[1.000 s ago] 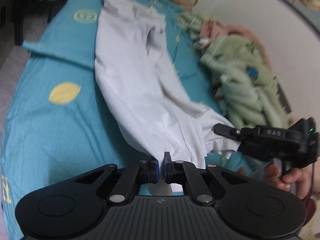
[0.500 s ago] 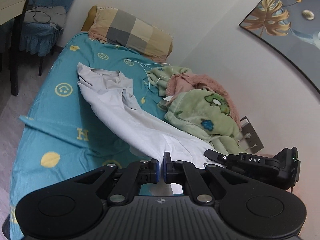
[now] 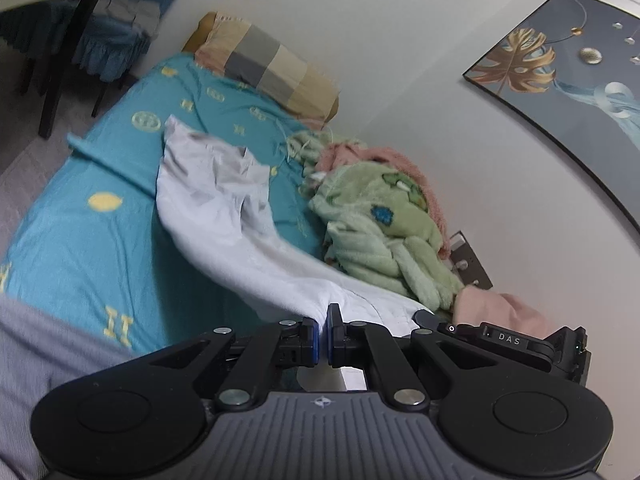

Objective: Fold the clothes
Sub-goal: 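Grasp the hem with both grippers and lift it toward the collar, then lower the held hem onto the collar and open both grippers, then move both open grippers to the folded edge of the white shirt, then pinch the folded shirt edge with the left gripper and lift it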

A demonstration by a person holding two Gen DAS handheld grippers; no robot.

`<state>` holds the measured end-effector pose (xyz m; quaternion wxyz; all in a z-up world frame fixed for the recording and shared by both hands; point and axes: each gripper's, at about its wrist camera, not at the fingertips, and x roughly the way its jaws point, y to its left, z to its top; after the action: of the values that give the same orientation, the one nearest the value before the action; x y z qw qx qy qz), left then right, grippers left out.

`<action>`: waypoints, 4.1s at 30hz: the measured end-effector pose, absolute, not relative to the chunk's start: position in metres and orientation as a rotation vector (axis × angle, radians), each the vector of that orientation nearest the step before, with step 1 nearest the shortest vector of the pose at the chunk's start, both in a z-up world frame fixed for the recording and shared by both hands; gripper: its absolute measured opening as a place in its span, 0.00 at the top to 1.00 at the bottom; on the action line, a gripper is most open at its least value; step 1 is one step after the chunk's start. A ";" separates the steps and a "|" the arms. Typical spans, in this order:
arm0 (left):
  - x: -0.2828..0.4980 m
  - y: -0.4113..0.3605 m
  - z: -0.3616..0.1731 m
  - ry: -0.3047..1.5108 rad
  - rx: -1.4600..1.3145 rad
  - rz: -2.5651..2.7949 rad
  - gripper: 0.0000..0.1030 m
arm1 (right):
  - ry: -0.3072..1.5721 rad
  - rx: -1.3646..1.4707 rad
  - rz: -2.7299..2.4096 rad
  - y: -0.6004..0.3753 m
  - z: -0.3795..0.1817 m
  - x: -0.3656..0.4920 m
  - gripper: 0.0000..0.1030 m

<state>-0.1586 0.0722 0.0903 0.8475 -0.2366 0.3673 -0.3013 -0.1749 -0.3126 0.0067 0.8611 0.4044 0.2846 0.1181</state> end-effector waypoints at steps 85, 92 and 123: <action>0.063 0.050 -0.113 1.222 -0.647 -0.339 0.06 | 1.020 1.096 0.104 -0.273 -0.129 0.038 0.29; 0.077 0.064 -0.141 1.223 -0.815 -0.243 0.11 | 1.040 1.239 0.031 -0.269 -0.150 0.034 0.29; 0.080 0.073 -0.128 1.023 -0.949 -0.230 0.90 | 0.978 1.171 -0.006 -0.271 -0.154 0.046 0.29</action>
<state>0.0801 0.0728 -0.1277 0.7601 -0.4360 0.4701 -0.1057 0.0461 -0.2714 -0.1541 0.7230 0.5302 0.4429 -0.0026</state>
